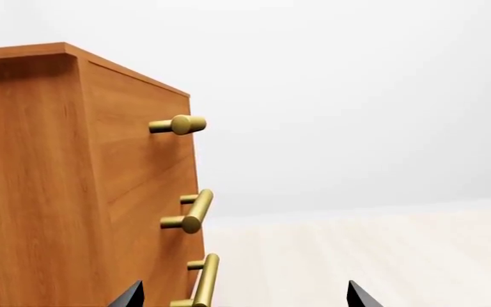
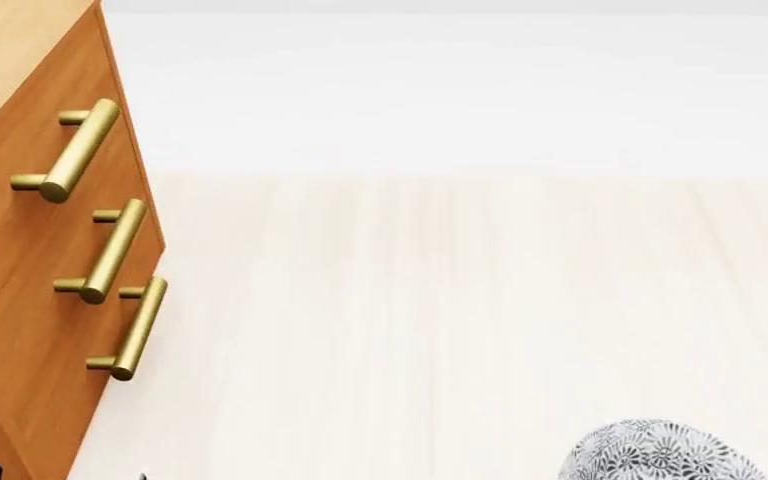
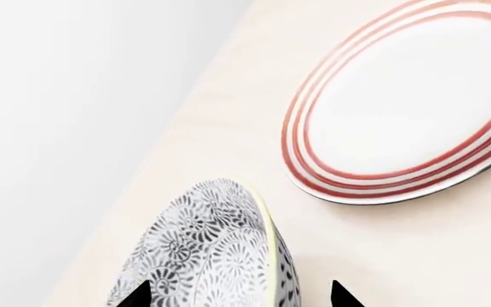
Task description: Put the bowl on top of the cabinet.
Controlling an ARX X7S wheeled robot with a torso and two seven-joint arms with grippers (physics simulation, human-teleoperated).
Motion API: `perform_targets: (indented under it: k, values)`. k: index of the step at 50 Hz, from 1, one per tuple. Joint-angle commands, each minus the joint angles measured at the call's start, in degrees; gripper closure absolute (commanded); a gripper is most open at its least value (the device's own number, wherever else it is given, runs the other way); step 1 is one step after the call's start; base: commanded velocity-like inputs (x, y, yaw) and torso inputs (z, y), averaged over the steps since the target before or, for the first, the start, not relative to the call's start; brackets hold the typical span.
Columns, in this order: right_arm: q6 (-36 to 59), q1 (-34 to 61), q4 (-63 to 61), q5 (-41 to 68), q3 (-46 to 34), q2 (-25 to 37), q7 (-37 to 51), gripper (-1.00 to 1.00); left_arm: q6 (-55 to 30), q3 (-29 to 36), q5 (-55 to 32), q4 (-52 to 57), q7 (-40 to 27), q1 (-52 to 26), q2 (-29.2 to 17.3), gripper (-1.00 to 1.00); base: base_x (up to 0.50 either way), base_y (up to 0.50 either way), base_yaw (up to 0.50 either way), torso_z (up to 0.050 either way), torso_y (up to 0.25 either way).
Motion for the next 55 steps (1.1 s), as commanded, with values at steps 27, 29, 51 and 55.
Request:
perform_targets:
  k: [27, 29, 51, 55]
  values:
    - [9.27, 8.81, 9.19, 4.53, -3.07, 2.97, 4.25, -1.0, -0.08, 0.56, -0.4, 0.01, -0.7, -0.28, -0.65, -1.0, 0.0, 0.0, 0.0, 0.0, 0.0]
    - [9.72, 9.2, 9.72, 5.09, -3.09, 3.1, 4.19, -1.0, -0.08, 0.6, -0.29, 0.09, -0.8, -0.26, -0.68, -1.0, 0.0, 0.0, 0.0, 0.0, 0.0]
    - [10.78, 9.86, 10.54, 6.32, -3.28, 3.53, 4.61, 1.0, 0.0, 0.93, -0.42, 0.25, -1.27, -0.24, -1.03, -1.0, 0.0, 0.0, 0.0, 0.0, 0.0]
    - [10.8, 9.97, 10.67, 6.38, -3.3, 3.54, 4.65, 1.0, 0.03, 0.99, -0.5, 0.26, -1.31, -0.24, -1.11, -1.0, 0.0, 0.0, 0.0, 0.0, 0.0]
